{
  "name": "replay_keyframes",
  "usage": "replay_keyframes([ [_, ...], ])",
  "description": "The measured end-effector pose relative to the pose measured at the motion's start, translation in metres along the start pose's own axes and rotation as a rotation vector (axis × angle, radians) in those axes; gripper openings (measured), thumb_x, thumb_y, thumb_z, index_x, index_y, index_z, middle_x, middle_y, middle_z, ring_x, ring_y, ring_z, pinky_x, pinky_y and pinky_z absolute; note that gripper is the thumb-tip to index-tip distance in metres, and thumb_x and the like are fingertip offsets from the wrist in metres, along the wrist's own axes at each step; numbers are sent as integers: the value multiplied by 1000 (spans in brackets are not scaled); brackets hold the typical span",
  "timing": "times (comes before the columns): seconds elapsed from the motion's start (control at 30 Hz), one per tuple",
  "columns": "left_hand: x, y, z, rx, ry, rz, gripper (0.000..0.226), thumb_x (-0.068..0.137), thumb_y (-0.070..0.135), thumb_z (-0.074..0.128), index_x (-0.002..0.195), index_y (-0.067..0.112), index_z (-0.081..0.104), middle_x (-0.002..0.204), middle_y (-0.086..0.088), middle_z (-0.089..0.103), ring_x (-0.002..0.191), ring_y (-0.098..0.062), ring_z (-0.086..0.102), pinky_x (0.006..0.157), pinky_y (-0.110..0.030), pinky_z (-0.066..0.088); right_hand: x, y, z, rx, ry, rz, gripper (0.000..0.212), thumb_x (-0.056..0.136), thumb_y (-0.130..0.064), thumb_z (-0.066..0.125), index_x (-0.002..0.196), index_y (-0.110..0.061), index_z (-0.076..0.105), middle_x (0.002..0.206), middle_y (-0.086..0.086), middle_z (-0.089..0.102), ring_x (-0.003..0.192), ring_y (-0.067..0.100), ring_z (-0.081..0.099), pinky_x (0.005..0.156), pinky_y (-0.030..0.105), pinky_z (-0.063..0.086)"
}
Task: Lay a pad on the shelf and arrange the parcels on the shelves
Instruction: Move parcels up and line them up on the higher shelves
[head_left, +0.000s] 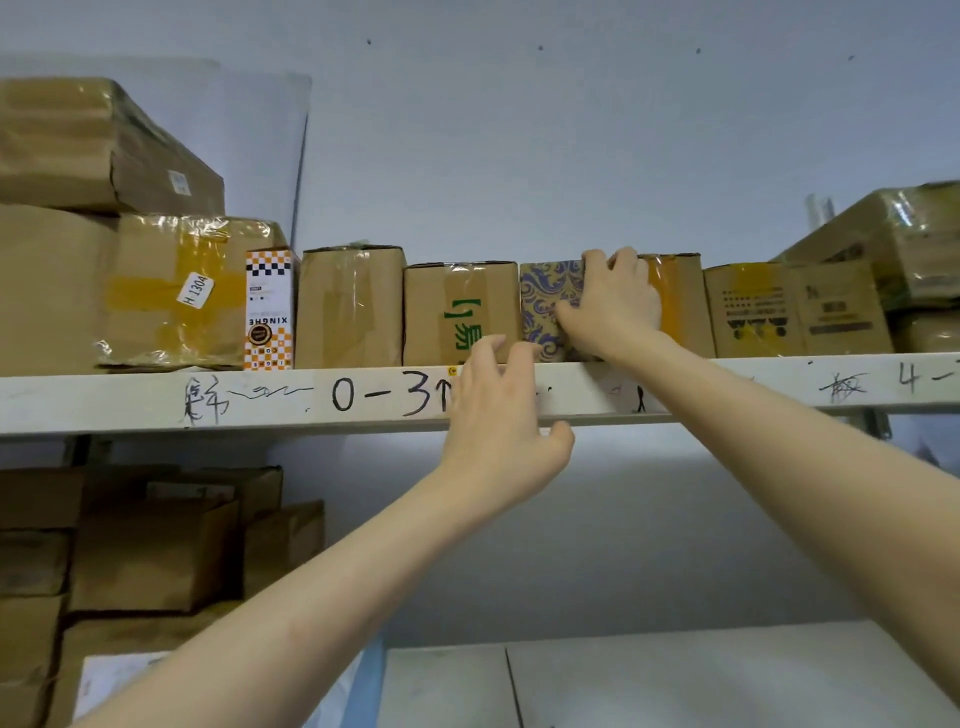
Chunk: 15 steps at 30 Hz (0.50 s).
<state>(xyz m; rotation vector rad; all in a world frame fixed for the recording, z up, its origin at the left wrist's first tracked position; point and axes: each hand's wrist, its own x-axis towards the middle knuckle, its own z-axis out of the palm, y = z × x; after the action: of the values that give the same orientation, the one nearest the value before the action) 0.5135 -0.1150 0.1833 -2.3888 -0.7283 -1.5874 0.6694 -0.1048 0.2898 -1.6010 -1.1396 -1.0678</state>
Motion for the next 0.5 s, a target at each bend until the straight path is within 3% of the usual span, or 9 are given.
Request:
replay_keyframes([
  [0.17,-4,3,13,-73,2,58,67,73,33,59,134,14,39,139,-6,27,131,-24,30,110,-39,30,-35,15,-3,132,80,-53,45,85,-31,59,125,-12,48,123,11,45,116,28,43,86,37,41],
  [0.33,-18,14,34,-274,50,154,56,76,17,65,129,15,47,133,-4,35,129,-17,34,105,-19,26,-86,50,-8,299,188,-154,33,82,-19,60,113,-8,55,114,10,50,102,22,50,85,33,44],
  [0.5,-43,33,75,-374,-65,186,53,72,22,58,124,12,52,123,-4,44,119,-16,44,98,-16,30,-143,104,-9,272,120,-138,30,80,-14,60,109,-8,55,109,7,50,96,13,47,82,27,44],
])
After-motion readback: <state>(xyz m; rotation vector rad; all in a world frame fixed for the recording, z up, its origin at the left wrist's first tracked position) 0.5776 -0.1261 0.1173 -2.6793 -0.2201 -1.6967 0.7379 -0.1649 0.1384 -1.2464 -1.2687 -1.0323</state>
